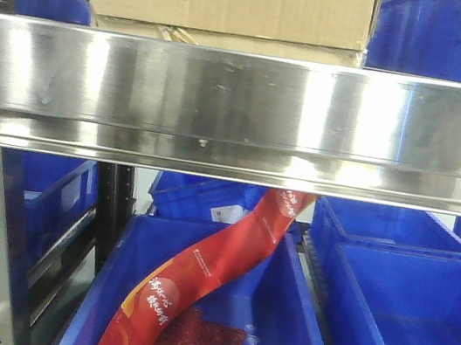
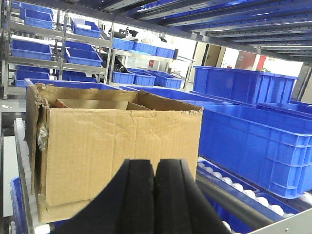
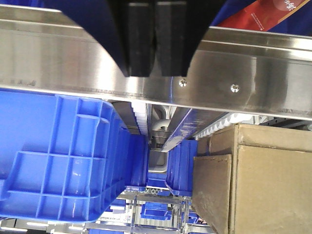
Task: Stack two boxes on right shelf middle
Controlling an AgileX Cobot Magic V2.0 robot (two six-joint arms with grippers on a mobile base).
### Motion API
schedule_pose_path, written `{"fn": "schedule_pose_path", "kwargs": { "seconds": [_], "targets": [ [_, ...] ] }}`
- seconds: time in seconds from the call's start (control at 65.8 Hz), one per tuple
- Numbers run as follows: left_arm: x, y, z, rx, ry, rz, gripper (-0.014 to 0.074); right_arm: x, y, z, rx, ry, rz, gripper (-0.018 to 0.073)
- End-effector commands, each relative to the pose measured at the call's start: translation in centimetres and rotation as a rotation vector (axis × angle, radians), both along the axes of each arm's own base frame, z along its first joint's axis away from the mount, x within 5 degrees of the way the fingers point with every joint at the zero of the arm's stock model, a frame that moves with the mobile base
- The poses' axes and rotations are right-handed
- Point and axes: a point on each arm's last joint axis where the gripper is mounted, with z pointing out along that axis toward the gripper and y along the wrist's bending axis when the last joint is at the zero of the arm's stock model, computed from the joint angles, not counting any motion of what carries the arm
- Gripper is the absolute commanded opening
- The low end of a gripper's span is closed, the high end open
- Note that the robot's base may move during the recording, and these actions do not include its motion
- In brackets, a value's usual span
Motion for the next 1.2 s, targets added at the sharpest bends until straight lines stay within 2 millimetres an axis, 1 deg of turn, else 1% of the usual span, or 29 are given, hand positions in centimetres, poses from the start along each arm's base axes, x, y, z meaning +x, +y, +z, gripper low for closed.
{"fn": "schedule_pose_path", "kwargs": {
  "seconds": [0.0, 0.562, 0.623, 0.744, 0.775, 0.82, 0.836, 0.851, 0.866, 0.927, 1.033, 1.185],
  "targets": [
    [-0.2, 0.0, 0.2, -0.013, -0.025, -0.012, -0.0111, 0.0, 0.0, 0.1, 0.007, -0.019, -0.006, -0.0161],
    [-0.2, 0.0, 0.2, -0.012, -0.023, -0.012, -0.0111, 0.0, 0.0, 0.1, 0.007, -0.019, -0.006, -0.0161],
    [-0.6, 0.3, -0.3, 0.033, -0.044, 0.005, -0.0111, 0.0, 0.0, 0.1, 0.007, -0.019, -0.006, -0.0161],
    [-1.7, 2.0, -2.7, 0.163, -0.103, 0.105, -0.0111, 0.0, 0.0, 0.1, 0.007, -0.019, -0.006, -0.0161],
    [-2.0, 2.4, -3.8, 0.187, -0.114, 0.136, -0.0111, 0.0, 0.0, 0.1, 0.007, -0.019, -0.006, -0.0161],
    [-2.5, 3.0, -5.0, 0.186, -0.141, 0.177, -0.0111, 0.0, 0.0, 0.1, 0.007, -0.019, -0.006, -0.0161],
    [-2.6, 3.2, -5.8, 0.196, -0.138, 0.19, -0.0111, 0.0, 0.0, 0.1, 0.007, -0.019, -0.006, -0.0161],
    [-2.8, 3.4, -6.2, 0.2, -0.152, 0.211, -0.0111, 0.0, 0.0, 0.1, 0.007, -0.019, -0.006, -0.0161],
    [-2.9, 3.5, -7.0, 0.203, -0.141, 0.222, -0.0111, 0.0, 0.0, 0.1, 0.007, -0.019, -0.006, -0.0161],
    [-3.4, 4.1, -9.2, 0.203, -0.119, 0.268, -0.0111, 0.0, 0.0, 0.1, 0.007, -0.019, -0.006, -0.0161],
    [-4.3, 4.8, -12.5, 0.211, -0.094, 0.329, -0.0111, 0.0, 0.0, 0.1, 0.007, -0.019, -0.006, -0.0161],
    [-5.4, 5.4, -15.8, 0.211, -0.072, 0.388, -0.0111, 0.0, 0.0, 0.1, 0.007, -0.019, -0.006, -0.0161]
  ]
}}
